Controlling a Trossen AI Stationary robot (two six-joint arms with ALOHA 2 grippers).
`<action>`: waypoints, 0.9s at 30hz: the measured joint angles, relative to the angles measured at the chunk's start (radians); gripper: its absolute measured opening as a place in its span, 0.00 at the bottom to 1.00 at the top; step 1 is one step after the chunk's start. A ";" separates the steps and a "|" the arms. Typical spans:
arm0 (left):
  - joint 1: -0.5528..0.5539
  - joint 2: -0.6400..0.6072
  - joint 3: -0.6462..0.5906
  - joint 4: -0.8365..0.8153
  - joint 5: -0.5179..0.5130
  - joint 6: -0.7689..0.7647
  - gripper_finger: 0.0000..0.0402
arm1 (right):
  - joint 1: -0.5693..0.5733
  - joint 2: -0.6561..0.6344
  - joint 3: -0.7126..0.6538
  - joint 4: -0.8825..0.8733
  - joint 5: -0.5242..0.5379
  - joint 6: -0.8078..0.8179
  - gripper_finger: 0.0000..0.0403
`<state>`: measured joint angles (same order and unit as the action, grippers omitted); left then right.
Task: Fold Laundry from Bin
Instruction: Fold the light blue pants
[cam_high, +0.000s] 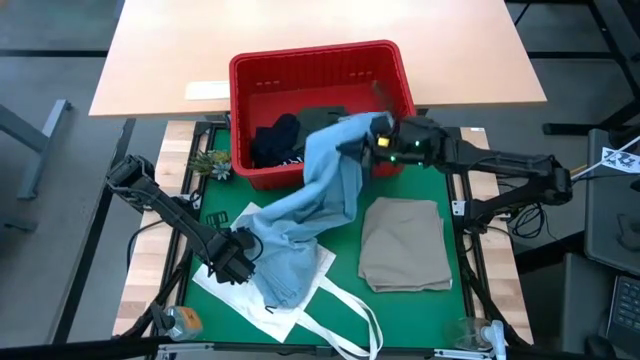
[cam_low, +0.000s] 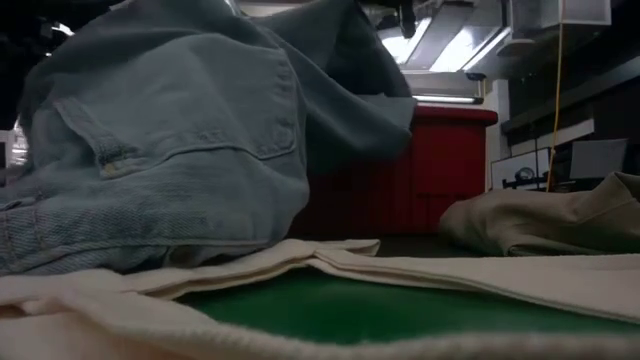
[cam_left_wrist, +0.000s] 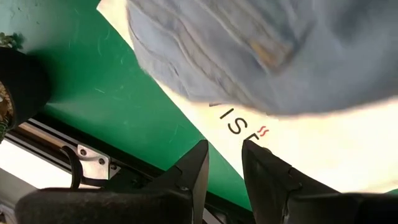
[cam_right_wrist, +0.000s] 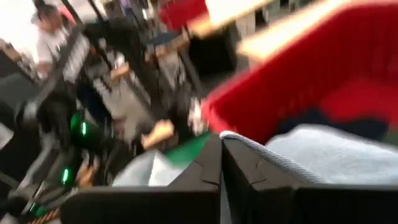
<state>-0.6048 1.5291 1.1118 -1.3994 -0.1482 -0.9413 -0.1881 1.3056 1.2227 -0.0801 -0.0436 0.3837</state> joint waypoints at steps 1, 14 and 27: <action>0.000 0.000 0.000 0.000 0.000 0.000 0.23 | -0.017 0.005 0.004 0.022 -0.002 -0.004 0.02; 0.000 0.000 0.000 0.007 0.000 0.000 0.23 | -0.214 0.239 0.013 0.402 -0.126 -0.026 0.02; 0.000 0.000 0.000 0.033 0.000 0.000 0.23 | -0.273 0.328 0.013 0.393 -0.132 -0.031 0.06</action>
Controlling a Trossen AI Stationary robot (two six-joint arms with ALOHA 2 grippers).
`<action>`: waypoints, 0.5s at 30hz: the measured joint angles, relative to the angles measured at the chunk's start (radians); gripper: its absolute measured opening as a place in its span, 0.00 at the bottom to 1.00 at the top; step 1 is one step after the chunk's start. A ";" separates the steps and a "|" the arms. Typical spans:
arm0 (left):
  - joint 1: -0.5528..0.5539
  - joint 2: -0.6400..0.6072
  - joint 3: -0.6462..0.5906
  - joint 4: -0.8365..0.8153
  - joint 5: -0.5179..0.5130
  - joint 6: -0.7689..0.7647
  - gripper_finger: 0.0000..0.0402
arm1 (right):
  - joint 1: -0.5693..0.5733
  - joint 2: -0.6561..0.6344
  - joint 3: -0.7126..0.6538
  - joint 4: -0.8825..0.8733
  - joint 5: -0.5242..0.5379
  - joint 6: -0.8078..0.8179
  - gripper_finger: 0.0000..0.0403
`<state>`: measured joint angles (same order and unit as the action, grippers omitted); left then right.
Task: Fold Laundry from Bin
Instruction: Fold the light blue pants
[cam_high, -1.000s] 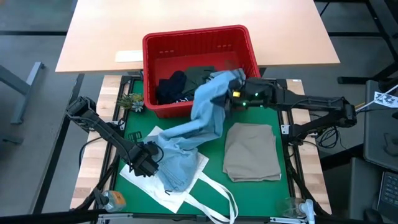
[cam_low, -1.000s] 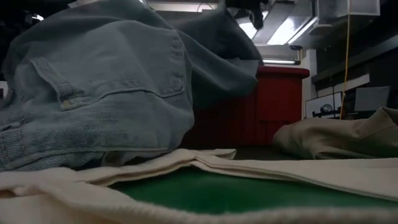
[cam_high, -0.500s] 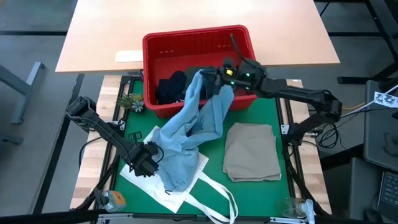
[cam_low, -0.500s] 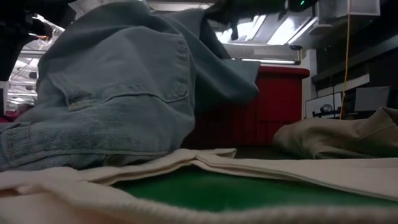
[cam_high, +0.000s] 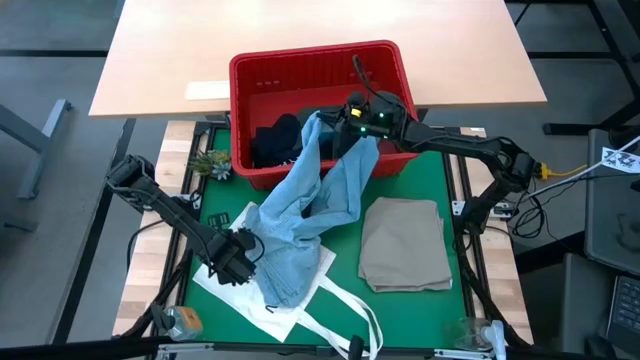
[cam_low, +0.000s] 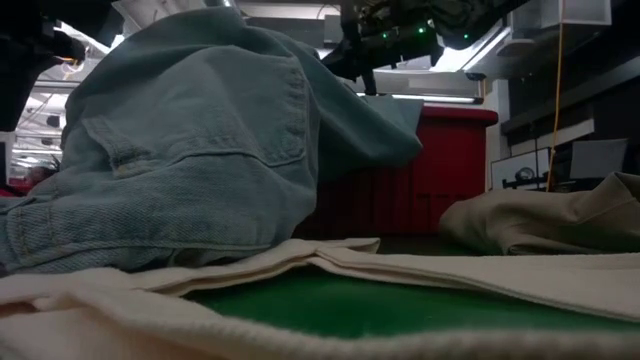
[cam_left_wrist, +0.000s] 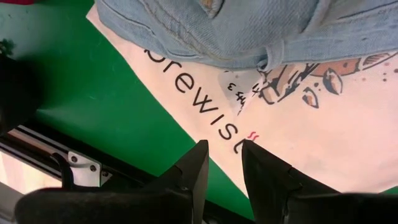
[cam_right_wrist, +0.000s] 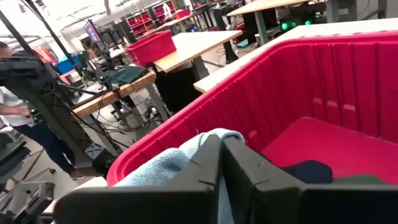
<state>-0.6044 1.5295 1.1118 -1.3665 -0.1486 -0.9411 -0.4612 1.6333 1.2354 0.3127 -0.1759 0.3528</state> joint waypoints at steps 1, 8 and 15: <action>0.000 0.000 0.000 0.000 0.000 0.000 0.23 | -0.004 0.000 0.000 0.000 -0.006 -0.001 0.08; 0.000 0.000 0.000 0.000 0.000 0.000 0.23 | -0.030 -0.004 0.002 -0.008 -0.036 -0.003 0.36; 0.000 0.000 0.000 0.001 0.000 -0.001 0.23 | -0.051 -0.008 0.203 -0.444 -0.049 -0.195 0.56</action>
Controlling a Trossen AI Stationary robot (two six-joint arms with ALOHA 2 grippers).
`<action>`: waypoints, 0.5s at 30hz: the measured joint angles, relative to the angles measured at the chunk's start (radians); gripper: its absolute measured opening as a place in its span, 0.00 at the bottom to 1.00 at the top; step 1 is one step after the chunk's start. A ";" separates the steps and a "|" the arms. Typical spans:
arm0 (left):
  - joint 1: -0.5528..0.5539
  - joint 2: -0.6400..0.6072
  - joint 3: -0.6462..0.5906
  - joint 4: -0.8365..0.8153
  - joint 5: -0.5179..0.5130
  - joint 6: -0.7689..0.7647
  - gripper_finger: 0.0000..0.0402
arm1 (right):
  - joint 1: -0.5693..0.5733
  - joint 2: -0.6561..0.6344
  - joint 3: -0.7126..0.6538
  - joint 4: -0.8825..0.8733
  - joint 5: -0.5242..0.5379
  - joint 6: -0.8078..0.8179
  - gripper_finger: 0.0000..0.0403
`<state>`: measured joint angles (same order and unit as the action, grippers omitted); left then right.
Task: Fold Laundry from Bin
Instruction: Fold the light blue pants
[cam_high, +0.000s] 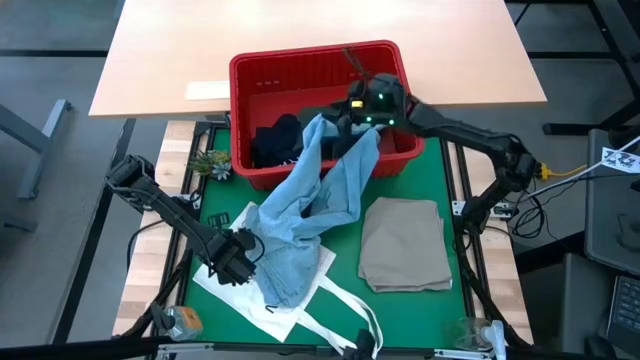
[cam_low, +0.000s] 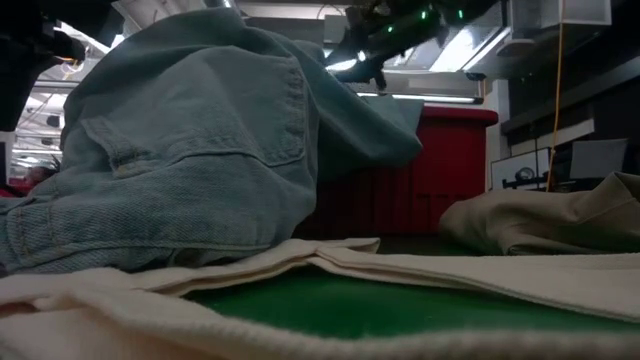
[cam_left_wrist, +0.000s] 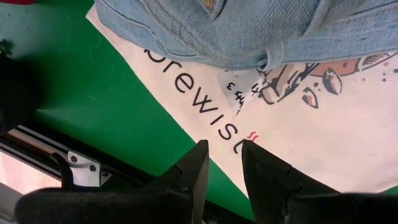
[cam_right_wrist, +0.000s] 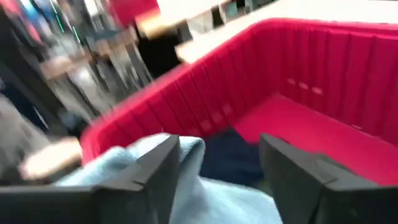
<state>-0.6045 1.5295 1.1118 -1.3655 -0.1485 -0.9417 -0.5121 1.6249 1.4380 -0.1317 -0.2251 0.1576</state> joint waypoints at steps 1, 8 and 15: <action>0.000 0.000 0.000 0.001 0.000 0.000 0.23 | 0.000 0.000 0.045 -0.092 0.012 -0.064 0.57; 0.000 0.000 0.000 0.028 0.000 0.000 0.23 | 0.002 -0.003 0.359 -0.707 0.136 -0.320 0.60; 0.000 0.000 0.000 0.048 -0.007 0.000 0.23 | 0.001 -0.002 0.438 -1.016 0.199 -0.350 0.60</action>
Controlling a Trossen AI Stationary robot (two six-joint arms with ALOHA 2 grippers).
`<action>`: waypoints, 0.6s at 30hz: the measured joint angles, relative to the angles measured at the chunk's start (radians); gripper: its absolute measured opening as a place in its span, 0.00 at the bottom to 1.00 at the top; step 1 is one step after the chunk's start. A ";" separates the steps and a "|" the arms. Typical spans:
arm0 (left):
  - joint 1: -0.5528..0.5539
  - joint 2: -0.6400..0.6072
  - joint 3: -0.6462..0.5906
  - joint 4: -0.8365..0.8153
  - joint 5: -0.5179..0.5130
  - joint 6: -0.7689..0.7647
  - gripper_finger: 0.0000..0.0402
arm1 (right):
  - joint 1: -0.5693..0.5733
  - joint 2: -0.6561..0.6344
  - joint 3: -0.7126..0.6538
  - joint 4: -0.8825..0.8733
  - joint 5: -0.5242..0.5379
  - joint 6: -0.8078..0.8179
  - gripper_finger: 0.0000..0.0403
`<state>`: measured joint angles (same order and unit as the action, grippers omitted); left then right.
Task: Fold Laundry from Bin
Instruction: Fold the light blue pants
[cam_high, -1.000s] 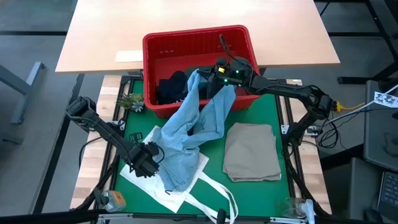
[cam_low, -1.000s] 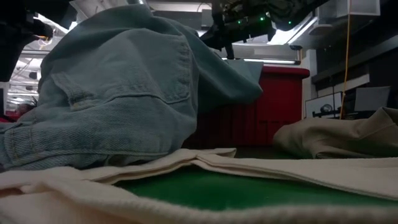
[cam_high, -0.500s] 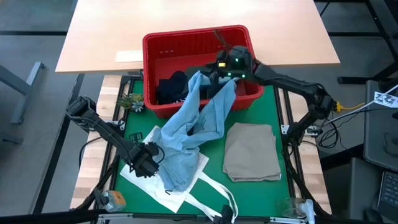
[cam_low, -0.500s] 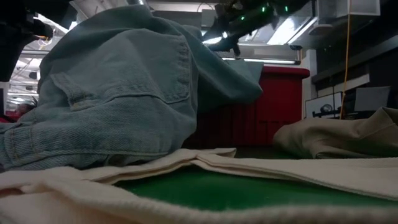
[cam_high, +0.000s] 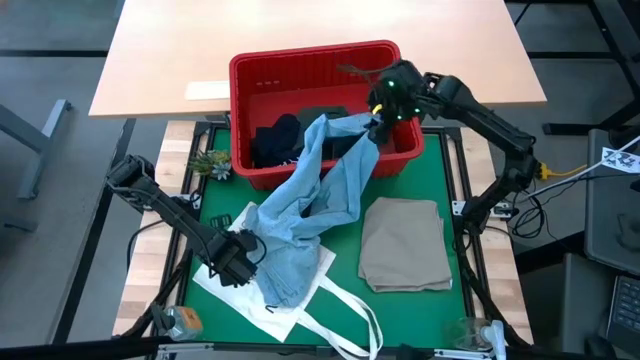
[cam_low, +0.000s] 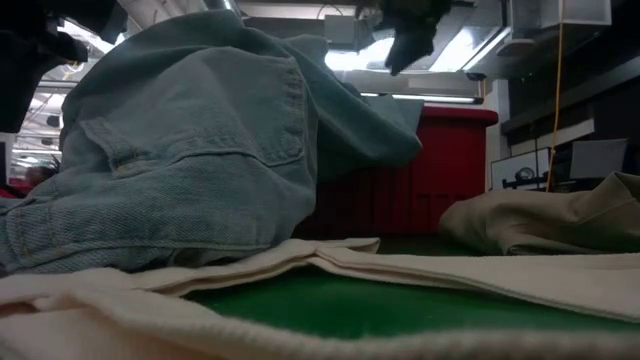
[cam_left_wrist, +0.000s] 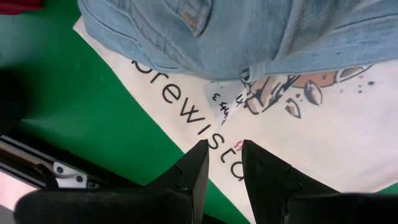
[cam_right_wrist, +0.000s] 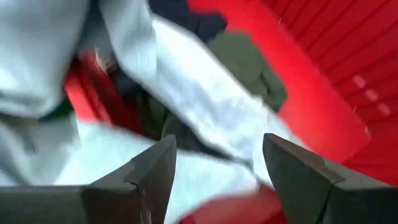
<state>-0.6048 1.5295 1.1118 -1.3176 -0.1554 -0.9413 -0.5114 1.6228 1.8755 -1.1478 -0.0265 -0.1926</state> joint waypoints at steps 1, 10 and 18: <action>0.000 0.000 0.000 0.000 -0.005 0.000 0.23 | 0.000 0.001 -0.008 -0.024 0.000 -0.029 0.60; 0.000 0.000 0.000 0.005 -0.019 0.000 0.23 | -0.013 0.045 -0.082 -0.091 -0.015 -0.182 0.60; 0.000 0.000 0.000 0.010 -0.019 0.000 0.23 | -0.073 0.111 -0.083 -0.091 -0.125 -0.181 0.60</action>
<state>-0.6048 1.5295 1.1118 -1.3080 -0.1749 -0.9409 -0.5839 1.7339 1.7927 -1.2387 -0.1514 -0.3733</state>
